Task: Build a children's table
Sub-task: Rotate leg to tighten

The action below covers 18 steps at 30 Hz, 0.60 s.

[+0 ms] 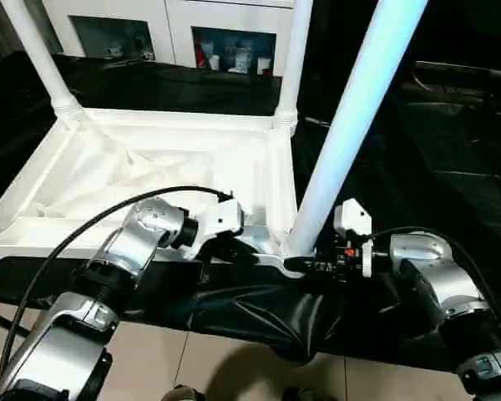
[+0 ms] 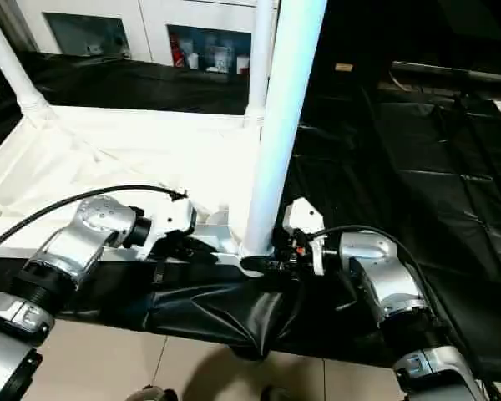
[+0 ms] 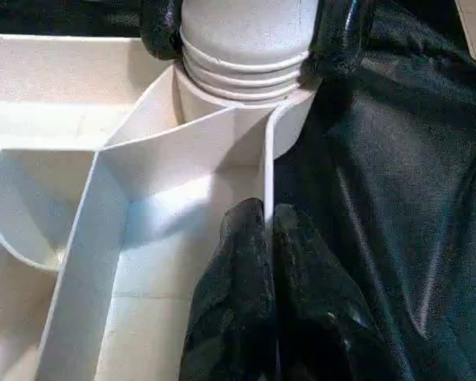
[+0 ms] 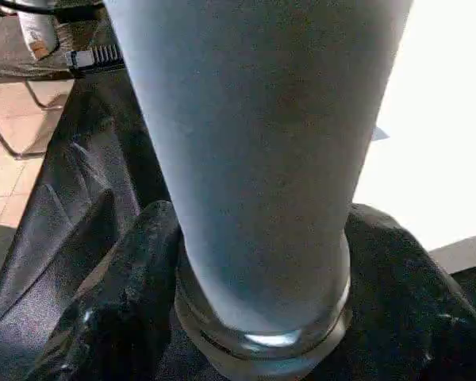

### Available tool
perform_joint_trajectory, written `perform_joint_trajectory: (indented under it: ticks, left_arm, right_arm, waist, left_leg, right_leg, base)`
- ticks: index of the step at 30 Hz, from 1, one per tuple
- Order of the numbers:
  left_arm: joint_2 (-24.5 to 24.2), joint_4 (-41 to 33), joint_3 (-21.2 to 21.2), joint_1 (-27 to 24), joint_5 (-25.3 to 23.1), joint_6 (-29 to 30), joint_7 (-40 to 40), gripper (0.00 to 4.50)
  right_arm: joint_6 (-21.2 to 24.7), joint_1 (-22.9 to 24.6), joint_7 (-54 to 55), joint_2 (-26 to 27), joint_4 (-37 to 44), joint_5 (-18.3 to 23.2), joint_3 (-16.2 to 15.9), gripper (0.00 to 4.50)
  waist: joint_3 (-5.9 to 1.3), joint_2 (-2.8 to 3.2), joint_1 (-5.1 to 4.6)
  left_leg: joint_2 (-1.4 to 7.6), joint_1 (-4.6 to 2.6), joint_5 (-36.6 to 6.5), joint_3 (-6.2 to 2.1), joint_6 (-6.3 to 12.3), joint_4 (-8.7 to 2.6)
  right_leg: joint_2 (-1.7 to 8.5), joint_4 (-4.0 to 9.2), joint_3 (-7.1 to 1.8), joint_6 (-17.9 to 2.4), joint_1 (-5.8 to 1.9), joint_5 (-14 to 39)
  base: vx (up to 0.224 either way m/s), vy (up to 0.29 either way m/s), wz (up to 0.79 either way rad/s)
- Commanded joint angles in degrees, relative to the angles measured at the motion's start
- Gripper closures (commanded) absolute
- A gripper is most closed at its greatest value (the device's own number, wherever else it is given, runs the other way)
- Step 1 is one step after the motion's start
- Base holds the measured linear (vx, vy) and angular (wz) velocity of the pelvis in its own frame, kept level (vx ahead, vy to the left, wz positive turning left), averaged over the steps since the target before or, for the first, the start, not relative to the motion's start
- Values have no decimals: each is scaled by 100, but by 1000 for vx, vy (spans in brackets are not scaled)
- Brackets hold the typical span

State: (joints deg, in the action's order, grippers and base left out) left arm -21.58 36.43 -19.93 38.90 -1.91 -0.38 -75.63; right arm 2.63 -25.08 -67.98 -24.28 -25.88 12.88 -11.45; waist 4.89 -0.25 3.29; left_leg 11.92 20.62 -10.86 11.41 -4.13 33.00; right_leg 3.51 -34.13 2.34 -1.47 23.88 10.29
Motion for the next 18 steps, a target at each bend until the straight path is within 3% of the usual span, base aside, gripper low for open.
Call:
perform_joint_trajectory:
  ticks: [1, 6, 8, 10, 12, 13, 14, 15, 16, 18]
  left_arm:
    - [18, -21, -70, -88, 4, 19, -34, 450]
    - [143, 189, -24, -7, -140, 165, 407, 450]
    - [295, 408, 47, 99, -244, 242, 881, 450]
    - [583, 811, 112, 299, -407, 406, 1650, 450]
    - [742, 986, 150, 391, -447, 529, 1994, 450]
    - [842, 1079, 169, 444, -463, 605, 2187, 450]
    - [1117, 1330, 214, 596, -505, 820, 2710, 450]
    - [1117, 1330, 214, 596, -505, 820, 2710, 450]
    - [1301, 1495, 216, 695, -558, 916, 3065, 450]
    - [1407, 1600, 190, 754, -621, 915, 3303, 450]
  right_arm:
    - [42, 71, -156, 30, 185, 44, 19, 180]
    - [7, 34, 542, 176, -107, -247, 39, 183]
    - [-101, -52, 1347, 336, -462, -569, 89, 184]
    - [-84, -161, 2779, 769, -902, -795, 352, 185]
    - [-14, -207, 3412, 1007, -1041, -785, 526, 185]
    - [76, -240, 3805, 1144, -1114, -779, 628, 185]
    - [201, -350, 4746, 1475, -1345, -773, 849, 185]
    - [201, -350, 4746, 1475, -1345, -773, 849, 185]
    - [232, -436, 5365, 1711, -1490, -749, 1005, 185]
    - [226, -491, 5706, 1888, -1558, -680, 1129, 185]
  waist:
    - [-375, -59, -19]
    - [-363, -59, -32]
    - [-339, -56, -64]
    - [-305, -55, -134]
    - [-314, -70, -186]
    - [-319, -74, -203]
    - [-319, -56, -206]
    - [-295, -49, -223]
    - [-324, -45, -226]
    - [-324, -46, -222]
  left_leg:
    - [130, -21, -572, -28, 609, -299]
    - [129, -25, -613, -28, 573, -305]
    - [114, -30, -779, -37, 444, -321]
    - [93, -67, -1068, -51, 201, -351]
    - [74, -36, -1106, -87, 88, -365]
    - [74, -9, -1038, -97, 100, -376]
    - [81, -26, -1061, -93, 113, -377]
    - [75, -92, -1229, -71, 89, -371]
    - [63, -100, -1223, -73, 64, -359]
    - [60, -81, -1155, -68, 122, -362]
  right_leg:
    - [355, 304, -226, -1412, -342, 514]
    - [358, 320, -227, -1403, -329, 605]
    - [374, 373, -225, -1332, -311, 980]
    - [371, 458, -226, -1118, -269, 1778]
    - [384, 474, -223, -978, -320, 2067]
    - [374, 469, -218, -942, -334, 1986]
    - [372, 472, -219, -953, -308, 1960]
    - [362, 523, -229, -971, -234, 2108]
    - [370, 508, -242, -990, -270, 2043]
    - [355, 501, -241, -1019, -272, 1817]
  base:
    - [0, 0, 0]
    - [0, 0, 0]
    - [0, 0, 0]
    - [0, 0, 0]
    - [0, 0, 0]
    - [0, 0, 0]
    - [0, 0, 0]
    - [0, 0, 0]
    - [0, 0, 0]
    - [0, 0, 0]
